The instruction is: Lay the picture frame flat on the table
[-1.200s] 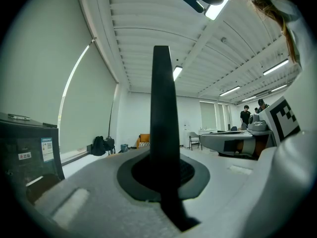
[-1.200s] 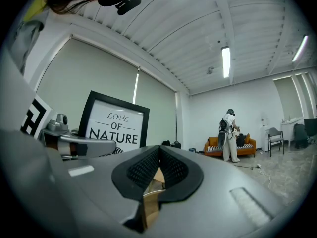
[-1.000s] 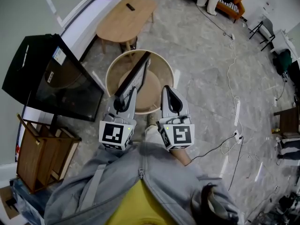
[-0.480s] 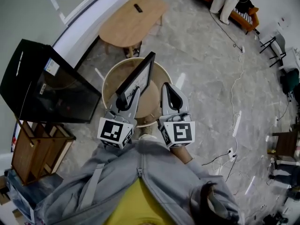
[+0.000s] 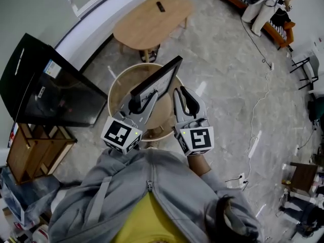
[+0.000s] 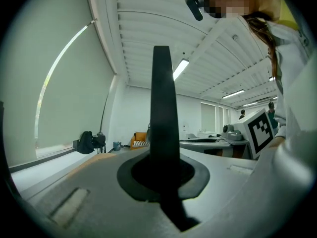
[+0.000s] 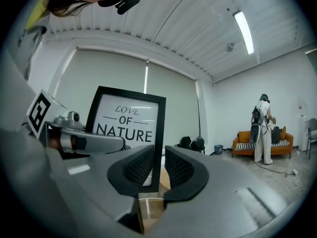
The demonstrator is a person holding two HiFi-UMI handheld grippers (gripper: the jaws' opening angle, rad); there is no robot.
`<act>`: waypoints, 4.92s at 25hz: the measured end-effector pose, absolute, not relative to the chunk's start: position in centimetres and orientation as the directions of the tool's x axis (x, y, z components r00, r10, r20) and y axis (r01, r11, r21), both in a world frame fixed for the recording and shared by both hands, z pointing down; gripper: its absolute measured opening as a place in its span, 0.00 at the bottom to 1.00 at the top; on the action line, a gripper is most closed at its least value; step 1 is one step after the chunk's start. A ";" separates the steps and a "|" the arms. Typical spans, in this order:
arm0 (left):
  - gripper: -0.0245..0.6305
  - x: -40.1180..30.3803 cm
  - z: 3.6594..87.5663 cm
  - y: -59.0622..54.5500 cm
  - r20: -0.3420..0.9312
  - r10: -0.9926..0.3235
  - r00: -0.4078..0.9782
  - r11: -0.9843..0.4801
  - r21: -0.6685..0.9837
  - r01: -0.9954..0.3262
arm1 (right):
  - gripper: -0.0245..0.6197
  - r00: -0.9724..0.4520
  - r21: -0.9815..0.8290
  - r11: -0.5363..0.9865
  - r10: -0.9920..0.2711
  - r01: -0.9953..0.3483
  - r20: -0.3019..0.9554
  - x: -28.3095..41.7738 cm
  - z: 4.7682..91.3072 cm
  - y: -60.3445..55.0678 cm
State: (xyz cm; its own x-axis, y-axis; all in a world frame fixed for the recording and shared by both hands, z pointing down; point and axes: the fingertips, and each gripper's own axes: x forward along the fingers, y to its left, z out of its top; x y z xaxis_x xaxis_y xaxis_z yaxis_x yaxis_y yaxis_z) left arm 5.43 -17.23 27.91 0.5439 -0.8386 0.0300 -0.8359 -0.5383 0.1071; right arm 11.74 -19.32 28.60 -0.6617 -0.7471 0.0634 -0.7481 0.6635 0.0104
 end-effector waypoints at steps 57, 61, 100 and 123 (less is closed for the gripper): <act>0.25 -4.3 30.2 -21.8 -0.015 -0.667 0.745 -0.723 0.254 -0.643 | 0.16 -0.722 -0.076 0.723 -0.691 -0.687 -0.042 8.3 29.4 -19.7; 0.19 -4.1 31.1 -21.8 0.023 -0.665 0.747 -0.722 0.237 -0.650 | 0.16 -0.722 -0.121 0.719 -0.692 -0.685 -0.020 8.3 30.6 -20.1; 0.17 -16.1 74.6 -19.3 0.326 -0.798 0.507 -0.321 0.482 -0.815 | 0.16 -0.862 -0.436 0.758 -0.334 -0.486 0.380 -4.2 74.6 -23.0; 0.17 -15.7 85.3 -17.7 0.494 -0.696 0.521 -0.170 0.591 -0.788 | 0.17 -0.791 -0.525 0.642 -0.223 -0.559 0.569 -3.9 85.6 -21.7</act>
State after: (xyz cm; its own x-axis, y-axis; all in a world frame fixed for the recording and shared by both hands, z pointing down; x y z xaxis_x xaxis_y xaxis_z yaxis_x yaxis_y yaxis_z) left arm -15.73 -17.70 85.27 0.5210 -0.6958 0.4943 -0.7883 -0.1701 0.5914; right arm -3.87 -21.72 85.56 -0.7913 -0.2233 0.5692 -0.5588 0.6419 -0.5250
